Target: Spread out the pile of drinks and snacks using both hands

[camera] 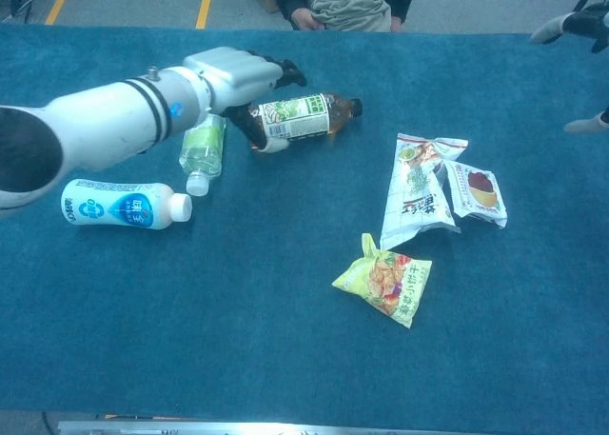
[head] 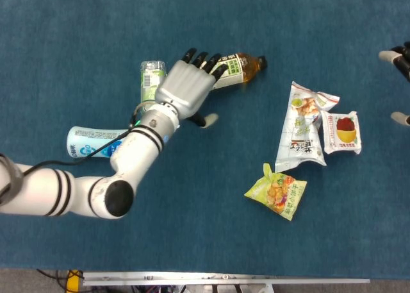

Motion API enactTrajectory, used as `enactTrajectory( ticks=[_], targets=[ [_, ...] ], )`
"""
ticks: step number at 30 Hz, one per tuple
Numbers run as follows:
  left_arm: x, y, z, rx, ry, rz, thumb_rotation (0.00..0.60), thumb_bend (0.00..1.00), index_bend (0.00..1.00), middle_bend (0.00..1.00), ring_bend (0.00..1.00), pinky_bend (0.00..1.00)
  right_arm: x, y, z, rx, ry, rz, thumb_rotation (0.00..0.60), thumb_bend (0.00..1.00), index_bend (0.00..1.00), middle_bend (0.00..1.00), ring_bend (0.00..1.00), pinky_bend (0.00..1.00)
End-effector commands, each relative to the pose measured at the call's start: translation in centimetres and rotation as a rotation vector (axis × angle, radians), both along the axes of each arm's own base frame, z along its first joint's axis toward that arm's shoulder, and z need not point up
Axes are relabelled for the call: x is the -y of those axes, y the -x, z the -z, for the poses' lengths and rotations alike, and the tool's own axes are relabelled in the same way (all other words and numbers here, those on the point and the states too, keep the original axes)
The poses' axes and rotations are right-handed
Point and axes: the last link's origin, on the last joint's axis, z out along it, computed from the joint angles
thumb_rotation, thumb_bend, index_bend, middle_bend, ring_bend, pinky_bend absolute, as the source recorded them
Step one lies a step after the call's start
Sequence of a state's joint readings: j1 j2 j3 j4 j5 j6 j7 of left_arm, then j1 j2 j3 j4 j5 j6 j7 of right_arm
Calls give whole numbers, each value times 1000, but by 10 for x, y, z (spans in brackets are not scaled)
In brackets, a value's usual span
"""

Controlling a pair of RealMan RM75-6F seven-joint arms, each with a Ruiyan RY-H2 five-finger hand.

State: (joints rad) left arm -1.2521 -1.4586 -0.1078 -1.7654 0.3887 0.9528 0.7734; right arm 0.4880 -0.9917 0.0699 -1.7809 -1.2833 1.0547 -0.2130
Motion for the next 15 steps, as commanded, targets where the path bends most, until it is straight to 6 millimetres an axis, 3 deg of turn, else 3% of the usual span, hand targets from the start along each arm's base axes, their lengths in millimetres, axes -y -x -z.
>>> enactTrajectory(
  ticks=[1, 5, 15],
  targets=[
    [-1, -9, 8, 7, 8, -3, 265, 278, 46, 0, 0, 0, -3, 1, 1, 2, -7, -3, 600, 0, 191, 209, 122, 287],
    [-1, -17, 17, 5, 11, -4, 224, 278, 46, 0, 0, 0, -5, 1, 2, 5, -16, -9, 600, 0, 191, 209, 122, 287],
    [-1, -20, 26, -18, 15, -10, 224, 278, 47, 0, 0, 0, 4, 1, 12, -17, -47, -7, 600, 0, 191, 209, 122, 287]
  ],
)
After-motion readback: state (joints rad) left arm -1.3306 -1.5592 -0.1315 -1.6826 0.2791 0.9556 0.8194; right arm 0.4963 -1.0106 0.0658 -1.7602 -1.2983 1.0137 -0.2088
